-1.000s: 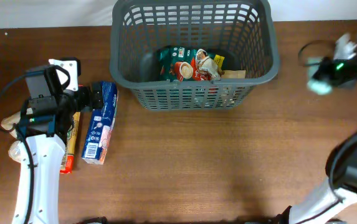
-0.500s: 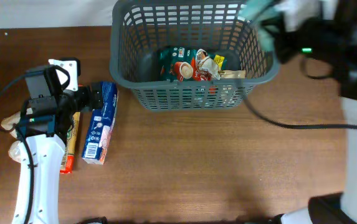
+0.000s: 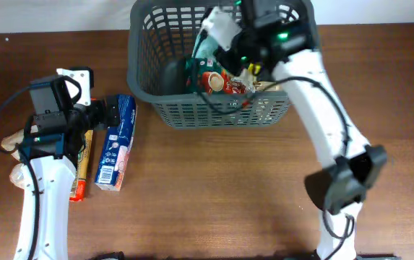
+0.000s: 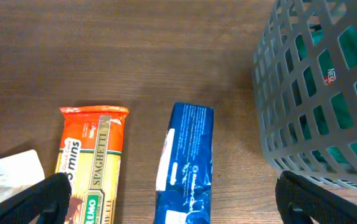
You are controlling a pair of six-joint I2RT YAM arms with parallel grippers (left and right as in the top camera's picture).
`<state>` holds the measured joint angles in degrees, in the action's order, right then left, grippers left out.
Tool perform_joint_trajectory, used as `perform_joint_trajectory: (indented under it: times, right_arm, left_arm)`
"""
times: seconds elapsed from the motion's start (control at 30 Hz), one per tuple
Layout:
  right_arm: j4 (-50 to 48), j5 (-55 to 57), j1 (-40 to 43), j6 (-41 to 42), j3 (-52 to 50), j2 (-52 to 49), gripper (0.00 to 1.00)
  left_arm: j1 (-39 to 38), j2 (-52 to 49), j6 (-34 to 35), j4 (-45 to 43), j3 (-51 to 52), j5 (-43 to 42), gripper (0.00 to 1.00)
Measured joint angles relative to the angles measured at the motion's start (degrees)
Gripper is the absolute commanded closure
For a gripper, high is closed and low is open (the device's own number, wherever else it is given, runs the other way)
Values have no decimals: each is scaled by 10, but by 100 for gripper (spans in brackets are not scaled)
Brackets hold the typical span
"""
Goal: Pack container
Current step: 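Carry the wipes packet over the basket and release it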
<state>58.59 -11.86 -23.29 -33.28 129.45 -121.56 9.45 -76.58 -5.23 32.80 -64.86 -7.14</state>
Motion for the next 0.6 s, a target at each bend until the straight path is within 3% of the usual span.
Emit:
perform_joint_trajectory:
  times: [0.3, 0.33, 0.37, 0.4, 0.43, 0.6]
  right_arm:
    - [-6, 26, -2, 20, 0, -52, 96]
    - [-6, 26, 0, 25, 0, -54, 89]
    - [-8, 26, 1, 29, 0, -57, 70]
    - [-10, 27, 3, 35, 0, -59, 39]
    - [-13, 29, 7, 39, 0, -63, 26]
    - [-11, 32, 18, 57, 0, -67, 10]
  left_arm:
    - [0, 0, 0, 0, 0, 0, 1]
    - [0, 0, 0, 0, 0, 0, 1]
    - [0, 0, 0, 0, 0, 0, 1]
    - [0, 0, 0, 0, 0, 0, 1]
    - [0, 0, 0, 0, 0, 0, 1]
    - [0, 0, 0, 0, 0, 0, 1]
